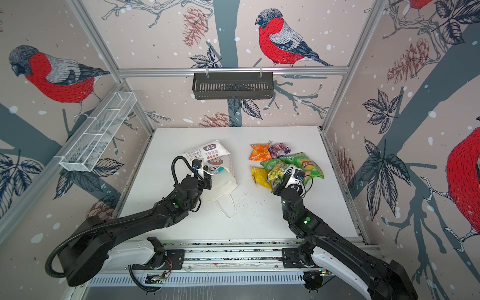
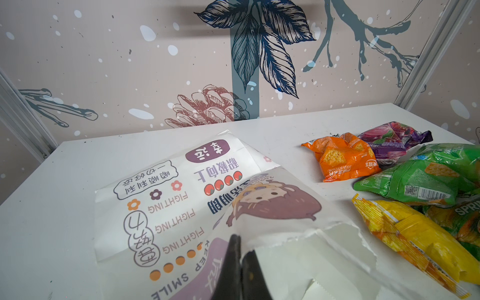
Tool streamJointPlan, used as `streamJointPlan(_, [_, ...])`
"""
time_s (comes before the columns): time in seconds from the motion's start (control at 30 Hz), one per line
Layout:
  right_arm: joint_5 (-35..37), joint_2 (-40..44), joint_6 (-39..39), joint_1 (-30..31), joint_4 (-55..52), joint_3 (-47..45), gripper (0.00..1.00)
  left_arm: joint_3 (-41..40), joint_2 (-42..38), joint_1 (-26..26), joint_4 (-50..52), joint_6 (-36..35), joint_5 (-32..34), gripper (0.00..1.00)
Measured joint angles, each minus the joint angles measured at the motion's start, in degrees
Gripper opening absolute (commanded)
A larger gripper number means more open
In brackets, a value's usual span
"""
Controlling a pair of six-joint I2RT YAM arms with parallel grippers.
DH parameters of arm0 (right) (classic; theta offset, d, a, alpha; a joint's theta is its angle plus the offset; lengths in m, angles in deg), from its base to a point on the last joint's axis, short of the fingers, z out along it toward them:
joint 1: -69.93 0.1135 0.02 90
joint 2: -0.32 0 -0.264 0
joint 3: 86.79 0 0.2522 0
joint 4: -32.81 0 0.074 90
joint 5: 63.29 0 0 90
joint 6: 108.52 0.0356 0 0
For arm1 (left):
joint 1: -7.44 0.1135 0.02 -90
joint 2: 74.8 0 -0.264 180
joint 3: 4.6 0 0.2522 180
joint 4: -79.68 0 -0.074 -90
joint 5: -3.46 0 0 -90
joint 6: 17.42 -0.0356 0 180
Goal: Take the snacks out of the paper bag
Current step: Place the snack at the middle-right of the table.
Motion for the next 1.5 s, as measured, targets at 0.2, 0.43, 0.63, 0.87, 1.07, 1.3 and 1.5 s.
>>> streamJointPlan(0.2, [-7.10, -8.44, 1.09, -6.84, 0.20, 2.82, 0.04, 0.00, 0.00, 0.00, 0.00, 0.00, -0.09, 0.00])
streamJointPlan(0.43, [-12.50, -16.04, 1.49, -10.56, 1.46, 7.28, 0.73, 0.00, 0.00, 0.00, 0.00, 0.00, -0.13, 0.00])
streamJointPlan(0.63, [-15.19, -16.22, 1.49, -10.86, 1.73, 8.04, 0.83, 0.00, 0.28, 0.00, -0.02, 0.00, -0.17, 0.00])
streamJointPlan(0.87, [-19.87, -12.35, 1.44, -9.97, 2.93, 7.69, 0.86, 0.00, 0.31, 0.00, -0.07, 0.00, -0.17, 0.00])
streamJointPlan(1.07, [-21.77, -9.94, 1.29, -0.74, 3.93, 5.97, 0.87, 0.37, 0.48, 0.00, 0.04, -0.02, 0.00, 0.00])
streamJointPlan(1.3, [-17.38, -10.08, 2.73, 12.48, 7.98, 3.32, 0.87, -0.22, -0.85, 0.00, 0.00, -0.48, -0.11, 0.00])
streamJointPlan(1.5, [-11.65, -12.96, 2.58, 19.28, 13.86, 2.62, 0.87, -7.19, -2.80, 0.24, -7.56, -5.44, -3.37, 0.00])
